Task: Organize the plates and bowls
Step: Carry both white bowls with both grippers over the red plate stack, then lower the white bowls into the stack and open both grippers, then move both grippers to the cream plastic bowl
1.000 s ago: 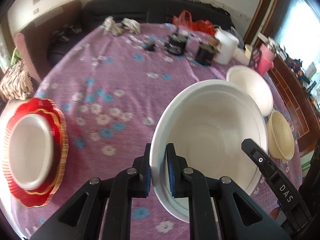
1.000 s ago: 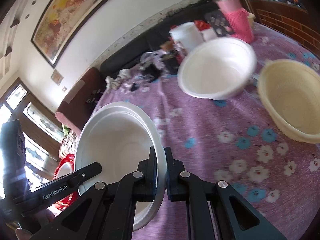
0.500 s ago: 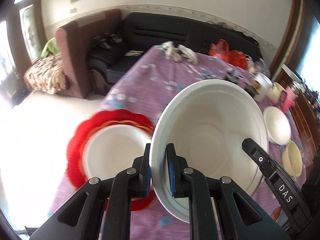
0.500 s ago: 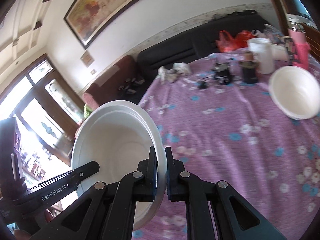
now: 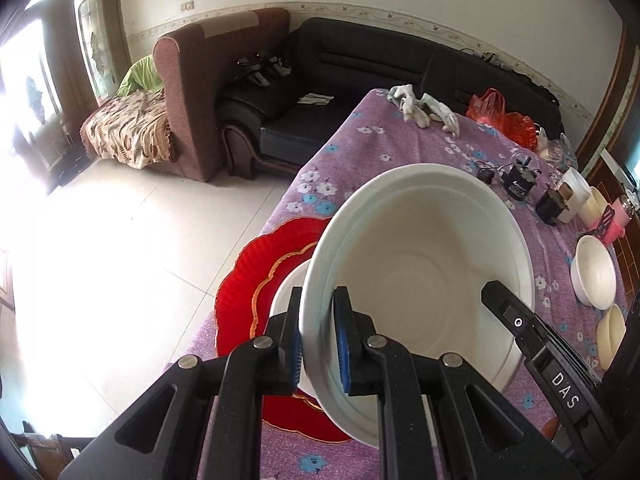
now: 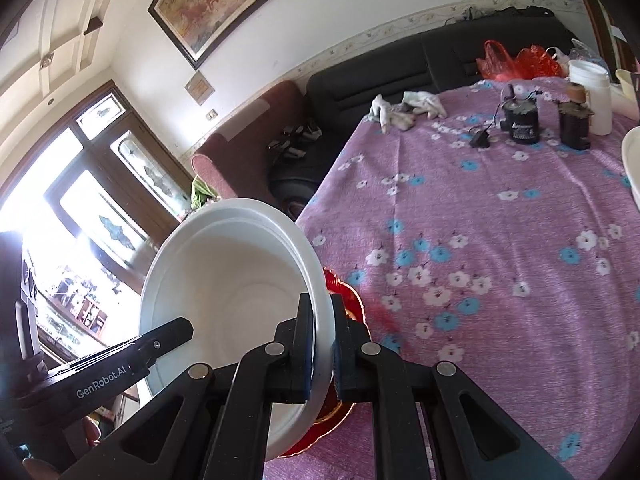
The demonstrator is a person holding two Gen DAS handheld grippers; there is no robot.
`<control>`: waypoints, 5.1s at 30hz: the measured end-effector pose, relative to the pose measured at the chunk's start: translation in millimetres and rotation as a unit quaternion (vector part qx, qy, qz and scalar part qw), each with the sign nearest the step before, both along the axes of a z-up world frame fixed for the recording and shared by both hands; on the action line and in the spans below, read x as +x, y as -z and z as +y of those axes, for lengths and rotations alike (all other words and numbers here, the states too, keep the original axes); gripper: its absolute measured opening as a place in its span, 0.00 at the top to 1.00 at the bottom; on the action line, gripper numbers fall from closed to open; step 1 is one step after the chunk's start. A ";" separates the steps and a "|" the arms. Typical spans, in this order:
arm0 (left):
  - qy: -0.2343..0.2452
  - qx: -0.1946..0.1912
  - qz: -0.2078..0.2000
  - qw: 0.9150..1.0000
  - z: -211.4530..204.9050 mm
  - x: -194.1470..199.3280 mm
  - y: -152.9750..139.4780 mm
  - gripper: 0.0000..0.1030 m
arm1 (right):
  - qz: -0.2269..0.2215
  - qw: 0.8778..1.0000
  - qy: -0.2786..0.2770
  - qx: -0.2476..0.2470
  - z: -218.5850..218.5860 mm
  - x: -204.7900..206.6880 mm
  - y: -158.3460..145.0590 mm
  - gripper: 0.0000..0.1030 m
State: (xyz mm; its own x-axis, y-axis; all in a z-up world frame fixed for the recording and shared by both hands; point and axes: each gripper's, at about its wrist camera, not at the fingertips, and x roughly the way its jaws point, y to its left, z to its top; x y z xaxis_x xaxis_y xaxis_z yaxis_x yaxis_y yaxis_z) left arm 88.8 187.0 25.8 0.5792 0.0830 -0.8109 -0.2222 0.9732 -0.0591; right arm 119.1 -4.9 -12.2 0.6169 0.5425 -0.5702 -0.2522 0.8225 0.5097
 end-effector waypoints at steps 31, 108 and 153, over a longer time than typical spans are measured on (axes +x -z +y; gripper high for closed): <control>-0.033 0.015 0.038 0.999 34.3 -3.0 36.5 0.64 | -0.005 0.996 -0.016 -0.086 44.7 13.3 40.3 0.88; -0.040 0.069 -0.011 0.997 15.9 12.6 -21.2 0.52 | 0.013 0.997 0.020 0.068 -66.9 21.2 -19.2 0.81; 0.279 -0.006 0.076 0.957 -470.8 37.3 60.8 0.31 | 0.031 0.942 0.335 0.015 -485.6 -110.6 19.5 0.47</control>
